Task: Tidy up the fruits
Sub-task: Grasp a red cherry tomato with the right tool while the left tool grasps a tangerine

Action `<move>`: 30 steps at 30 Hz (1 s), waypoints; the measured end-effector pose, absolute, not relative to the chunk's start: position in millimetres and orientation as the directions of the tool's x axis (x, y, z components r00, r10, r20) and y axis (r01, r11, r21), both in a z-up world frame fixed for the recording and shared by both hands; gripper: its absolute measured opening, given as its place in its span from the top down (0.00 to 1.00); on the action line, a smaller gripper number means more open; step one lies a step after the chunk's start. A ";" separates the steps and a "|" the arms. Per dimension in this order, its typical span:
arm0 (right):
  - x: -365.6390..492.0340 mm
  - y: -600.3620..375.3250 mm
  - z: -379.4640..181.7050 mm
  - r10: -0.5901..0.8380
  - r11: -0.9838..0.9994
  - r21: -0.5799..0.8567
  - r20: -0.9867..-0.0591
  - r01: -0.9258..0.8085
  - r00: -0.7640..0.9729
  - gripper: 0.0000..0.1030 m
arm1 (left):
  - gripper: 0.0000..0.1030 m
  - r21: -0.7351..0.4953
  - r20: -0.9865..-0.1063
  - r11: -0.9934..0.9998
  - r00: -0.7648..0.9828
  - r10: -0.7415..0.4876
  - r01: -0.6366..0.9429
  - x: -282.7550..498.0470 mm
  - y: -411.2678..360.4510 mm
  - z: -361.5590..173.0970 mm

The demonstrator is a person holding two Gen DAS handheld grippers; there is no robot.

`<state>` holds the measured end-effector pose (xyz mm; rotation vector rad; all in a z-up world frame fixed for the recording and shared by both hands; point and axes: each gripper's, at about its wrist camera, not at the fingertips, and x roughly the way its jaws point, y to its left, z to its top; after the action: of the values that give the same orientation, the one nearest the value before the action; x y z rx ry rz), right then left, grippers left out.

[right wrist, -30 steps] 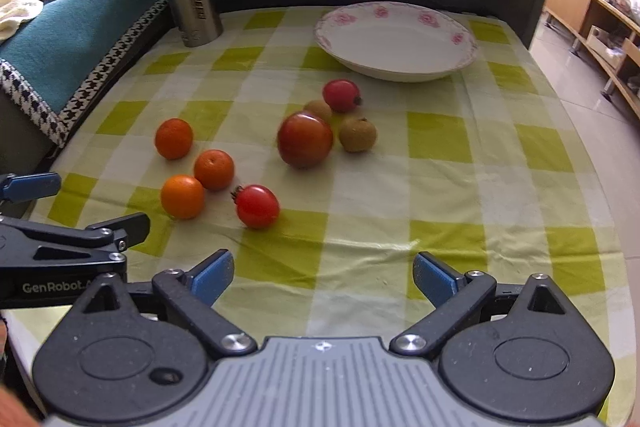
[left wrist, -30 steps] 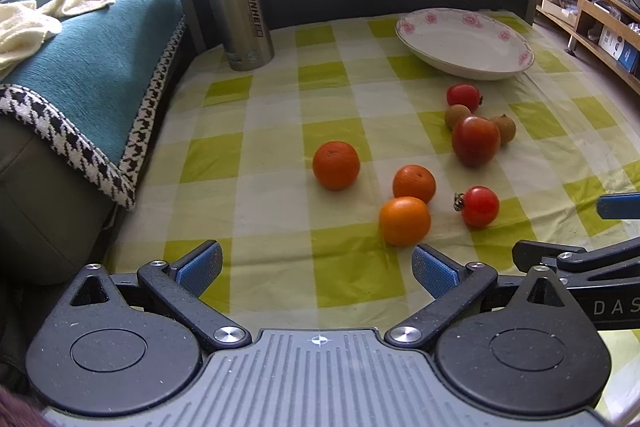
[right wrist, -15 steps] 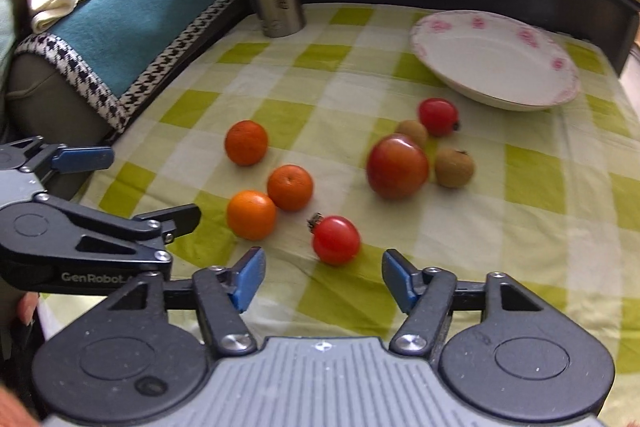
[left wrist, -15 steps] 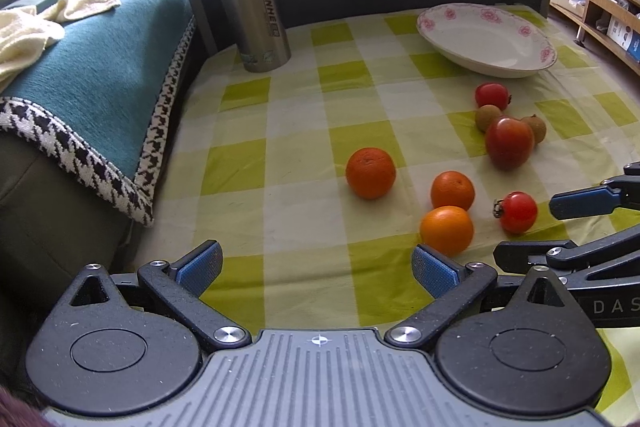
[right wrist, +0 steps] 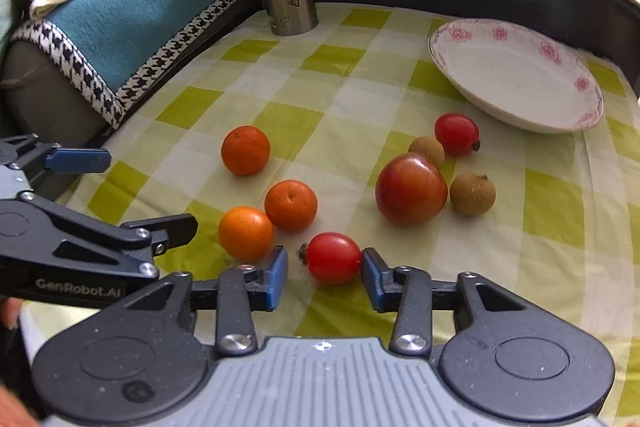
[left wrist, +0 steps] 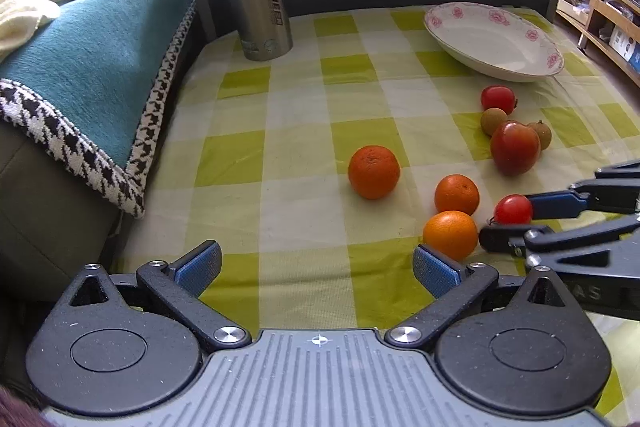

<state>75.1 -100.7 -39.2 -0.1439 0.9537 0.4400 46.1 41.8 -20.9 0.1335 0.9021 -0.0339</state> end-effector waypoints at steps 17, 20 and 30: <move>67.6 -146.5 -27.9 0.269 0.946 0.129 -0.825 -0.298 0.497 0.64 | 0.28 0.102 -0.795 0.957 0.600 -0.087 0.273 56.1 -10.7 -37.2; 68.7 -147.8 -27.7 0.266 0.948 0.131 -0.826 -0.290 0.497 0.64 | 0.29 0.089 -0.787 0.958 0.609 -0.100 0.272 57.3 -11.9 -39.5; 70.6 -149.0 -27.0 0.248 0.956 0.125 -0.829 -0.266 0.501 0.64 | 0.57 0.034 -0.786 0.947 0.595 -0.171 0.318 51.9 -12.7 -36.2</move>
<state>70.6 -149.0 -27.0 -0.0197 0.9988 0.3101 51.9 -12.7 -36.2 0.1779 0.8906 -0.2858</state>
